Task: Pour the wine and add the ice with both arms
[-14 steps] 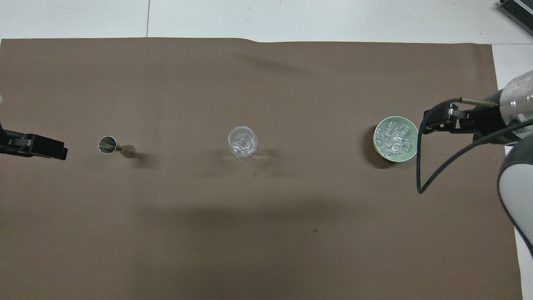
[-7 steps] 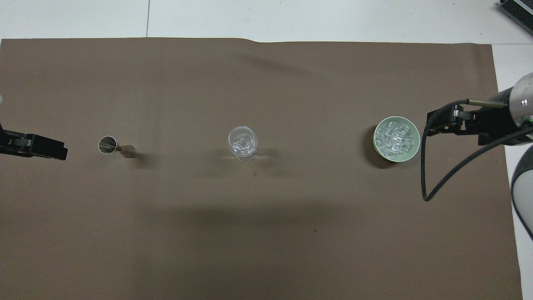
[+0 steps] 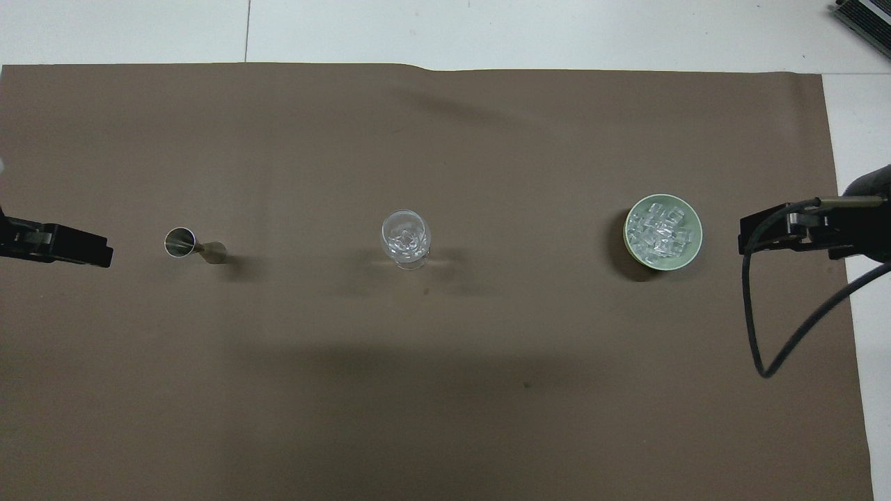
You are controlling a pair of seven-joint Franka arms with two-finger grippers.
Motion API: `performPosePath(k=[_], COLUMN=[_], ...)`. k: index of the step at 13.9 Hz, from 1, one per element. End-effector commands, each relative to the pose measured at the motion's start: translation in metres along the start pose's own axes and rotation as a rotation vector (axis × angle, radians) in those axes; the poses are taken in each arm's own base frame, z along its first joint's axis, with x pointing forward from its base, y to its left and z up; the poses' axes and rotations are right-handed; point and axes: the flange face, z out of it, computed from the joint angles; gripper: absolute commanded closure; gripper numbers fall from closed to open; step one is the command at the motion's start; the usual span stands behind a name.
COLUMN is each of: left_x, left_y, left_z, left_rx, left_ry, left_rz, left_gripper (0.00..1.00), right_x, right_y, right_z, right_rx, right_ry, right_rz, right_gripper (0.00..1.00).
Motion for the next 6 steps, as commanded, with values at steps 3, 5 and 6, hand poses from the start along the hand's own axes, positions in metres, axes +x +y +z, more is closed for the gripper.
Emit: performPosePath(k=[3, 5, 6], left_x=[-0.0067, -0.0067, -0.0067], left_y=[-0.0024, -0.0017, -0.0017], left_z=[-0.0042, -0.0042, -0.0042], left_rx=[0.01, 0.01, 0.01], left_ry=[-0.004, -0.004, -0.004], left_rz=[0.009, 0.011, 0.011], left_gripper=[0.0, 0.0, 0.0], right_x=[-0.0105, -0.0089, -0.0091], right_y=[0.0042, 0.0064, 0.0057], right_z=[0.0033, 0.0041, 0.0034], right_rx=[0.001, 0.002, 0.002], right_ry=[-0.004, -0.004, -0.002], right_rz=[-0.011, 0.0, 0.0], right_gripper=[0.0, 0.0, 0.0])
